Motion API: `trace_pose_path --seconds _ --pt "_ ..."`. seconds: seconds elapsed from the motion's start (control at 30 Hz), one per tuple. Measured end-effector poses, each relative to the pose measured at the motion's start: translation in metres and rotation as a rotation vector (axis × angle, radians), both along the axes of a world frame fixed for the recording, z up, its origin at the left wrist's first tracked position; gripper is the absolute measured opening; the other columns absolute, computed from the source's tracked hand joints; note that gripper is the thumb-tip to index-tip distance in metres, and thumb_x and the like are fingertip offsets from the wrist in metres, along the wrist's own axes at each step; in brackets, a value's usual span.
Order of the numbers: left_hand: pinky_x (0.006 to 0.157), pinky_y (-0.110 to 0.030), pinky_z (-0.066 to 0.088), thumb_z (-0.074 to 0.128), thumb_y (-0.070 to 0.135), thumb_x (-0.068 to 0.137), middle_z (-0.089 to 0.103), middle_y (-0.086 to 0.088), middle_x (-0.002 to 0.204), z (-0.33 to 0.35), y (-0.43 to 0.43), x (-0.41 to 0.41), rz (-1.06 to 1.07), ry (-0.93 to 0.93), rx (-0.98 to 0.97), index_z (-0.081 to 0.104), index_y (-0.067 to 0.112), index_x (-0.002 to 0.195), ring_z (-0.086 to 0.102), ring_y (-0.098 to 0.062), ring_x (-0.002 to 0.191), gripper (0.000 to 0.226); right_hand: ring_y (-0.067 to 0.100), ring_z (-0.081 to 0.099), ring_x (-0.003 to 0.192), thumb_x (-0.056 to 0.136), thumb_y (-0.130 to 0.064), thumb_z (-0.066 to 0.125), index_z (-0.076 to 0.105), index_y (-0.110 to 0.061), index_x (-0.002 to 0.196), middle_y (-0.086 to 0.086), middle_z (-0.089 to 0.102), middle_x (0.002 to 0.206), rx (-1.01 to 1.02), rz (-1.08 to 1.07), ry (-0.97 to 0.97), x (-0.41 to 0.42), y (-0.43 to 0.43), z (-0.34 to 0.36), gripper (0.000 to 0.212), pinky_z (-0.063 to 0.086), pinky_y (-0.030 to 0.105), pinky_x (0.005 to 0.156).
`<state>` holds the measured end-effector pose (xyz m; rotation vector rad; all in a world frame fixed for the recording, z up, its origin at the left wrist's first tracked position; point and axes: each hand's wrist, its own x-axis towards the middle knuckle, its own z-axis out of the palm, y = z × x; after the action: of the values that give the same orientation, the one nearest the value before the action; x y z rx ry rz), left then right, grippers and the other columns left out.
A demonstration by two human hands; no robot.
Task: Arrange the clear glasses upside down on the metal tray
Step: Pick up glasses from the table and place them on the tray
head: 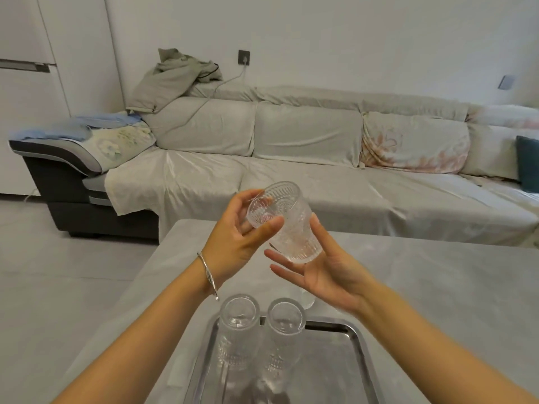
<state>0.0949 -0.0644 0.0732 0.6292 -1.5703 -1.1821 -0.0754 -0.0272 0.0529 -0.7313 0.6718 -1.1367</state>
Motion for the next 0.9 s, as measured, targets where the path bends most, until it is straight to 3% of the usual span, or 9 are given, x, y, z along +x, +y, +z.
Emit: trace_pose_path --seconds 0.13,0.23,0.3,0.47,0.57,0.67,0.9 --pt "0.087 -0.022 0.052 0.062 0.055 0.057 0.057 0.007 0.123 0.010 0.012 0.004 -0.017 -0.237 0.065 0.046 0.028 0.125 0.059 -0.004 0.107 0.075 0.023 0.067 0.109 0.059 -0.042 0.079 0.060 -0.016 0.124 0.007 0.070 0.119 -0.091 -0.219 0.252 -0.010 0.021 0.006 0.073 0.058 0.032 0.077" --pt "0.087 -0.035 0.055 0.050 0.071 0.060 0.059 -0.002 0.123 0.013 0.019 0.001 -0.143 -0.402 0.207 0.051 0.025 0.124 0.065 -0.018 0.101 0.078 0.018 0.065 0.111 0.056 -0.044 0.079 0.061 -0.018 0.122 0.004 0.071 0.117 -0.182 -0.309 0.461 -0.021 0.036 0.012 0.073 0.054 0.033 0.089" --pt "0.085 -0.036 0.055 0.049 0.074 0.062 0.060 -0.005 0.121 0.012 0.022 -0.001 -0.236 -0.474 0.280 0.054 0.023 0.123 0.068 -0.020 0.097 0.081 0.015 0.066 0.109 0.056 -0.044 0.079 0.060 -0.020 0.122 0.001 0.072 0.115 -0.217 -0.320 0.500 -0.029 0.045 0.015 0.073 0.048 0.036 0.097" --pt "0.085 -0.029 0.054 0.065 0.062 0.062 0.070 -0.003 0.111 0.002 0.033 -0.016 -0.344 -0.366 0.223 0.063 0.028 0.113 0.067 -0.019 0.100 0.061 0.014 0.066 0.109 0.067 -0.034 0.075 0.058 -0.019 0.127 0.000 0.071 0.118 -0.303 -0.302 0.502 -0.040 0.059 0.020 0.064 0.055 0.026 0.086" --pt "0.083 -0.026 0.053 0.068 0.049 0.063 0.072 -0.002 0.107 -0.007 0.040 -0.029 -0.282 -0.266 0.165 0.061 0.026 0.113 0.067 -0.015 0.100 0.056 0.015 0.067 0.109 0.065 -0.044 0.074 0.062 -0.020 0.119 0.000 0.072 0.115 -0.278 -0.292 0.571 -0.046 0.065 0.024 0.060 0.055 0.031 0.089" --pt "0.084 -0.027 0.054 0.073 0.038 0.064 0.069 -0.003 0.112 -0.017 0.045 -0.040 -0.239 -0.233 0.088 0.055 0.020 0.121 0.067 -0.014 0.100 0.062 0.009 0.069 0.102 0.061 -0.053 0.074 0.063 -0.028 0.113 -0.007 0.075 0.107 -0.273 -0.289 0.659 -0.051 0.069 0.024 0.058 0.057 0.028 0.085" --pt "0.093 -0.030 0.051 0.066 0.053 0.066 0.063 0.004 0.120 -0.053 0.037 -0.045 -0.228 -0.405 0.073 0.052 0.028 0.123 0.061 -0.011 0.110 0.064 0.010 0.067 0.104 0.053 -0.053 0.082 0.060 -0.031 0.120 -0.005 0.071 0.115 -0.214 -0.381 0.684 -0.064 0.072 -0.016 0.074 0.055 0.030 0.086"
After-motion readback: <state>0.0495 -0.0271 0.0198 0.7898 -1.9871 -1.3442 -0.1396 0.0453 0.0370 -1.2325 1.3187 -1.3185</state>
